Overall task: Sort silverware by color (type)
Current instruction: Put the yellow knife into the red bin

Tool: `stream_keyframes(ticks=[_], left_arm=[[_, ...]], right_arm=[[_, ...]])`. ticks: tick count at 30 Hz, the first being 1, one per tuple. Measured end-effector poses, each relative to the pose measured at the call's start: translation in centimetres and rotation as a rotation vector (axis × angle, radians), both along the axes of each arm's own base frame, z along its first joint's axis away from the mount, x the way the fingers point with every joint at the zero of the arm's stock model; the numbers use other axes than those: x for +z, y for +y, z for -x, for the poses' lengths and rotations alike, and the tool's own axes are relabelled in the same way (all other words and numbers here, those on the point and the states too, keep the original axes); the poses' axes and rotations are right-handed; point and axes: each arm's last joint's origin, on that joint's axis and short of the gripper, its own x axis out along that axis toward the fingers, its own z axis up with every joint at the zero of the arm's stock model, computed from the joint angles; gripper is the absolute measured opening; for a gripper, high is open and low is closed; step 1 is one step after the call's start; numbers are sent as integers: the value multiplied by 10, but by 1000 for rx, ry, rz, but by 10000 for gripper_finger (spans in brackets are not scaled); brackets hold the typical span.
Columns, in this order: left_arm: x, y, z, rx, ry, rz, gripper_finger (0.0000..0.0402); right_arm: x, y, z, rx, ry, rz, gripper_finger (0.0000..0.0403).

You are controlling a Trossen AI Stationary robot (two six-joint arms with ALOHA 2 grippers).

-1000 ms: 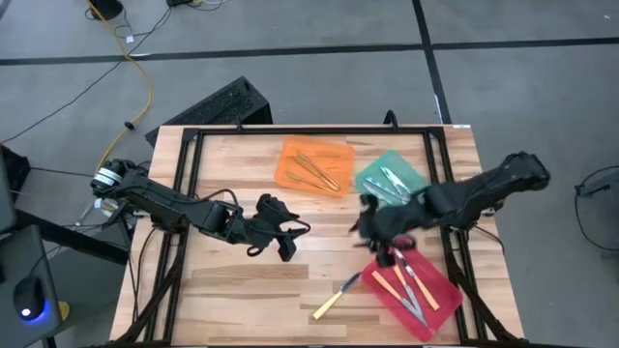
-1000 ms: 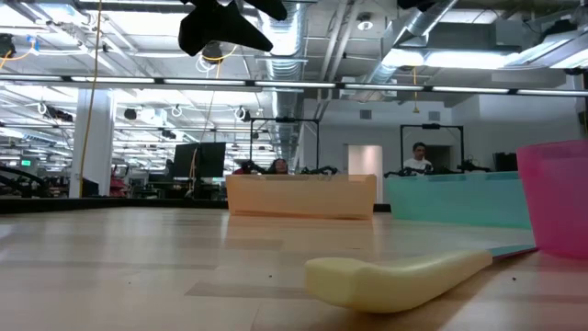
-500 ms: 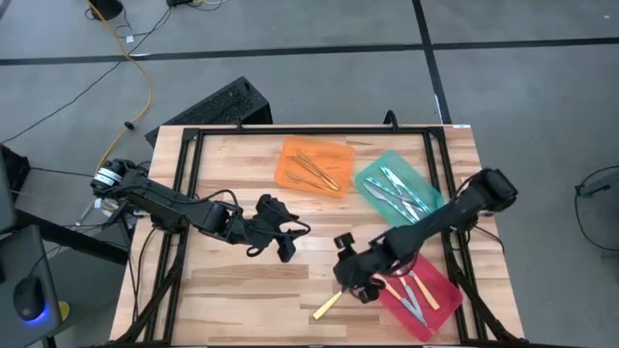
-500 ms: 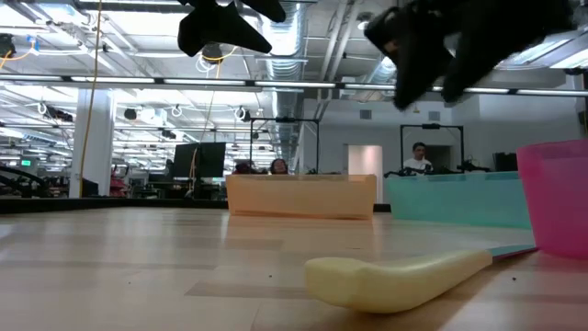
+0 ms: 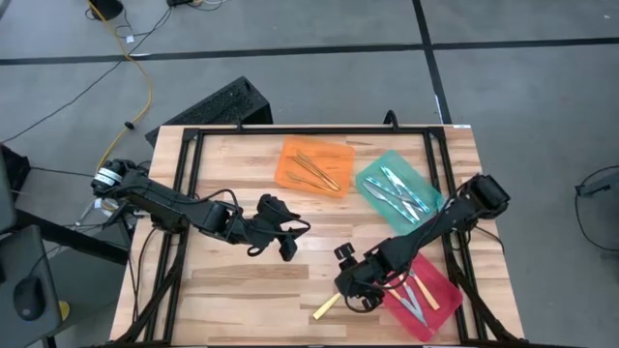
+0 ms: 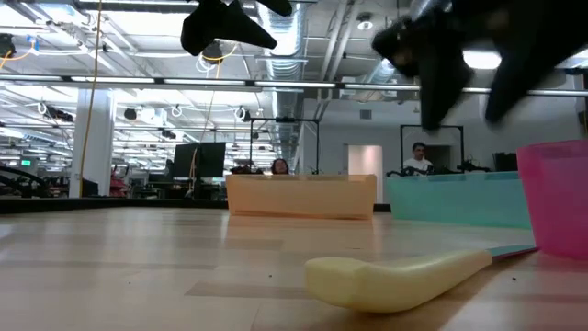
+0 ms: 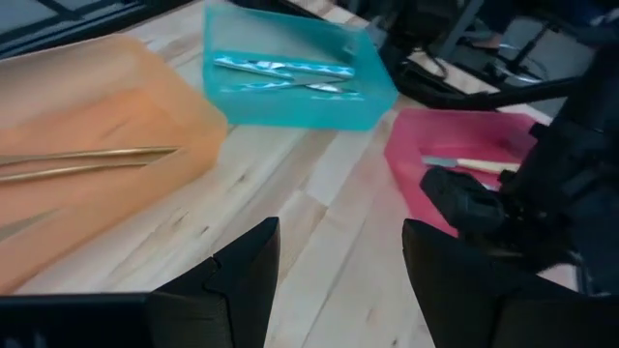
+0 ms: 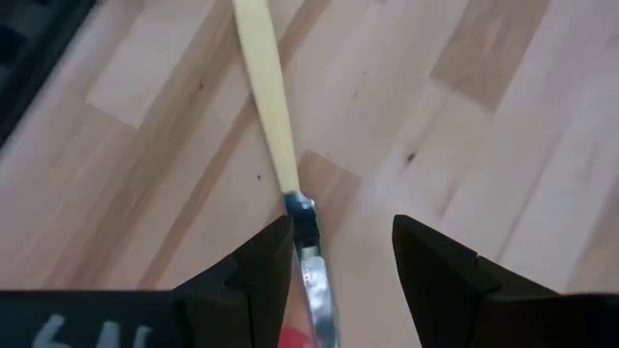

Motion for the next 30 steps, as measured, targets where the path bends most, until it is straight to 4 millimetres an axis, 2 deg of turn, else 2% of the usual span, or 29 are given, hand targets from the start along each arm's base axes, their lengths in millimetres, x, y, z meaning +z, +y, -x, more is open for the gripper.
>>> stream_keyframes(ticks=[10,14,17,21,23,26,30], left_arm=[[-3,-17,-11,-110,-61,-2,201],[-17,-28,-22,-135,-71,23,201],[-33,-38,-32,-169,-76,42,201],[-55,-54,-44,-197,-90,52,201],[-66,-62,-49,-205,-103,64,201],[-82,-71,-55,-210,-89,75,201],[-93,-83,-67,-225,-19,39,201]], right_arm=[[90,-7,9,-34,-181,-41,198],[131,-16,21,-68,-293,-58,198],[149,-22,30,-94,-349,-60,198],[171,-32,46,-152,-431,-70,198],[176,-36,51,-188,-437,-79,198],[178,-39,56,-223,-431,-84,198],[177,-42,59,-256,-409,-69,198]])
